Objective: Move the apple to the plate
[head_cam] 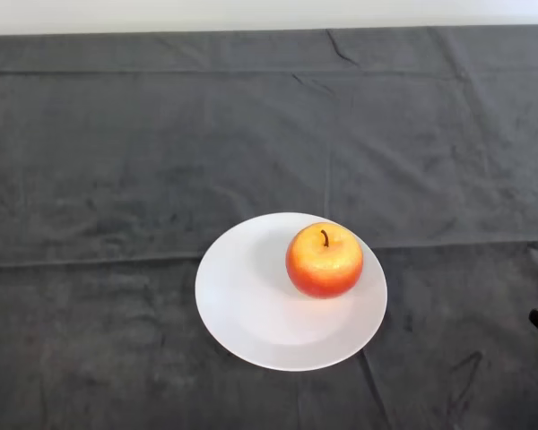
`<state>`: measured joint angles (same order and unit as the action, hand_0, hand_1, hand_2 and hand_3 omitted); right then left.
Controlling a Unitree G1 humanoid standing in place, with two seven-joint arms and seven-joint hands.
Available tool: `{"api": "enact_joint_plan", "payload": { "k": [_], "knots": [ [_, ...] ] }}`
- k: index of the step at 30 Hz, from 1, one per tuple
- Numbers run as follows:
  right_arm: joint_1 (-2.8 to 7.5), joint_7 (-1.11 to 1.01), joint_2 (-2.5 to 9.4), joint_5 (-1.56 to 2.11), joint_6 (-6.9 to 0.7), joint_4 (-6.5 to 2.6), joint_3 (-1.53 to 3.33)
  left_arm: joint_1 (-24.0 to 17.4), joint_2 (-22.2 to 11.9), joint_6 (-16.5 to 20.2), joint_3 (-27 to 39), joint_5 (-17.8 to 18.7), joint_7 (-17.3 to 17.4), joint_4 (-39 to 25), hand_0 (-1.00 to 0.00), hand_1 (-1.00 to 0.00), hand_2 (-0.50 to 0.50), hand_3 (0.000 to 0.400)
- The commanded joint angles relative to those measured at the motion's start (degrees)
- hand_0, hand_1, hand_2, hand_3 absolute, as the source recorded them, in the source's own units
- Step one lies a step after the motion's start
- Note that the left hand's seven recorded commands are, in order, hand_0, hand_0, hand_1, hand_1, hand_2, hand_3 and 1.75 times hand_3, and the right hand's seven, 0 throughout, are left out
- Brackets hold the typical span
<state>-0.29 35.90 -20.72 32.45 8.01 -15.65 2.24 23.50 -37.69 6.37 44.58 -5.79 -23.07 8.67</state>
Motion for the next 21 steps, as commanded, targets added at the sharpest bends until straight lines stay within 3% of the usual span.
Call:
{"api": "enact_joint_plan", "payload": {
  "k": [1, 21],
  "knots": [
    [1.1, -0.23, 1.38, 1.7, -1.5, -1.92, 0.43, -0.66, -5.55, -1.48, 1.19, 0.37, -0.51, 2.14, 0.0, 0.0, 0.0, 0.0],
    [1.09, -0.11, 1.26, 1.88, -1.37, -1.97, 0.62, -0.2, -5.83, -2.71, 0.98, 0.51, -2.66, 4.57, 0.0, 0.0, 0.0, 0.0]
  ]
}}
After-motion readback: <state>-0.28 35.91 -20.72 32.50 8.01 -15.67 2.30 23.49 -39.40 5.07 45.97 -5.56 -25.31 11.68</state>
